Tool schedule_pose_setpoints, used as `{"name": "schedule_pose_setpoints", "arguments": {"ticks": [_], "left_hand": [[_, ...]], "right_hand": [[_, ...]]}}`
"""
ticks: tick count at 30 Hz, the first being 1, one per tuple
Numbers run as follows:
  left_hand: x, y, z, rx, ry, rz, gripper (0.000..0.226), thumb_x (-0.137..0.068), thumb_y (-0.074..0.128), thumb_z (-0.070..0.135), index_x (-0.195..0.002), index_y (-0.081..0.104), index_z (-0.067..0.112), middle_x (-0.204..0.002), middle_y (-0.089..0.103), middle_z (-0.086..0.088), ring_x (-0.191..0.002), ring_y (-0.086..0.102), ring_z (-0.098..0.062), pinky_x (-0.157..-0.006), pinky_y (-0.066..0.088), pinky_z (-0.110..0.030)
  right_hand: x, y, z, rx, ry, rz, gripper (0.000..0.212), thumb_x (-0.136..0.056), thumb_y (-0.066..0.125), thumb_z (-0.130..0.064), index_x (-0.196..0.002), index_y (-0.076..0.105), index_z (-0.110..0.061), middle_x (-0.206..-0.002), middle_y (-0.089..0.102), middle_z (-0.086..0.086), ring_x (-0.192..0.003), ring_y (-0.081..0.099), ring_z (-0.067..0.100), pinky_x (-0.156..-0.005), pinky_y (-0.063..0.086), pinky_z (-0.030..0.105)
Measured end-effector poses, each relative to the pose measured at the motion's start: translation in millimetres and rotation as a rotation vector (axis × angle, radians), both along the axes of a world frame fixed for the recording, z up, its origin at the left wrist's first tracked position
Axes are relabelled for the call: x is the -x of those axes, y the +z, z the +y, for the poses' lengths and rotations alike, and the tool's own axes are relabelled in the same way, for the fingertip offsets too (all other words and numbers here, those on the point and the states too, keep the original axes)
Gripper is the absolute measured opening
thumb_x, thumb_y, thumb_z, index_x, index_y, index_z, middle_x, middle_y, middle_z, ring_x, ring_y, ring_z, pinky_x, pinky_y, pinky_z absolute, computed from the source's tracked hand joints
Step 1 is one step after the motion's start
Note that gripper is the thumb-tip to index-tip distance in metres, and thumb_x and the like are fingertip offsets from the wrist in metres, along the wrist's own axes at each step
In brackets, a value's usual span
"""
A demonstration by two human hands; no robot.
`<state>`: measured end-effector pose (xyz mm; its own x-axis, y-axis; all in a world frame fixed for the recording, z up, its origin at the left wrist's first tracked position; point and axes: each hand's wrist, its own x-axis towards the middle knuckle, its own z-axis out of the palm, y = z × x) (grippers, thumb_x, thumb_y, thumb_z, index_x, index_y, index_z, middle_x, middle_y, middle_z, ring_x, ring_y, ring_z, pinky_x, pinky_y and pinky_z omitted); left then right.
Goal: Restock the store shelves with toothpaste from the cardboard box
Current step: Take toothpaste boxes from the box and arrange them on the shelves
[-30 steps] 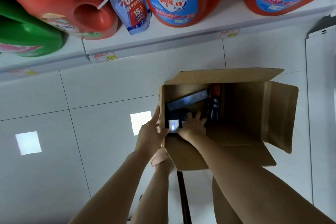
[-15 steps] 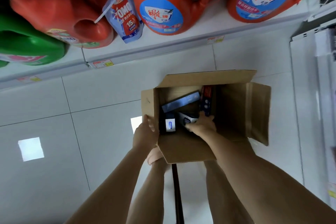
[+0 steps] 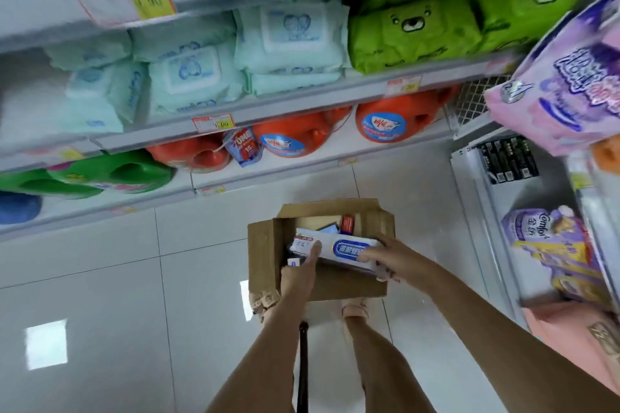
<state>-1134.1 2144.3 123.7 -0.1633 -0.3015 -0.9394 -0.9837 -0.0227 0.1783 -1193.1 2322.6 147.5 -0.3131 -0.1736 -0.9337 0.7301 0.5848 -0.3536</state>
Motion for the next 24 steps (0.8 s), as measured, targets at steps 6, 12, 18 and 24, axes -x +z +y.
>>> {"name": "schedule_pose_setpoints", "arguments": {"ticks": [6, 12, 18, 24], "left_hand": [[12.3, 83.4, 35.2, -0.500, 0.551, 0.211, 0.093, -0.061, 0.059, 0.073, -0.132, 0.047, 0.014, -0.121, 0.064, -0.009, -0.112, 0.061, -0.025, -0.098, 0.047, -0.042], [25.8, 170.4, 49.8, -0.573, 0.547, 0.539, 0.045, -0.094, 0.047, 0.043, -0.125, 0.052, 0.011, -0.118, 0.065, -0.019, -0.098, 0.066, -0.027, -0.075, 0.058, -0.036], [30.4, 242.7, 24.8, -0.391, 0.355, 0.780, 0.041, -0.090, 0.058, 0.040, -0.111, 0.062, 0.005, -0.091, 0.074, -0.011, -0.080, 0.072, -0.020, -0.061, 0.057, -0.029], [32.6, 302.6, -0.2, -0.295, 0.216, 0.957, 0.036, -0.092, 0.044, 0.048, -0.104, 0.065, 0.021, -0.092, 0.074, -0.002, -0.082, 0.071, -0.014, -0.064, 0.057, -0.027]], "right_hand": [[3.4, 109.1, 38.9, 0.289, -0.121, -0.017, 0.063, -0.063, 0.077, -0.040, -0.120, 0.052, -0.026, -0.113, 0.064, 0.007, -0.105, 0.062, 0.024, -0.087, 0.053, 0.038], [10.0, 190.5, 44.8, 0.405, -0.107, 0.069, 0.066, -0.061, 0.080, -0.032, -0.121, 0.053, -0.029, -0.112, 0.069, 0.005, -0.100, 0.065, 0.020, -0.091, 0.050, 0.041], [32.2, 271.4, 1.4, 0.374, 0.114, 0.363, 0.036, -0.077, 0.075, -0.008, -0.111, 0.063, -0.008, -0.098, 0.072, 0.006, -0.077, 0.068, 0.010, -0.068, 0.053, 0.022], [47.6, 320.5, -27.3, 0.410, 0.106, 0.443, 0.044, -0.071, 0.081, -0.016, -0.111, 0.067, -0.008, -0.103, 0.073, 0.009, -0.093, 0.070, 0.024, -0.089, 0.054, 0.041]]}}
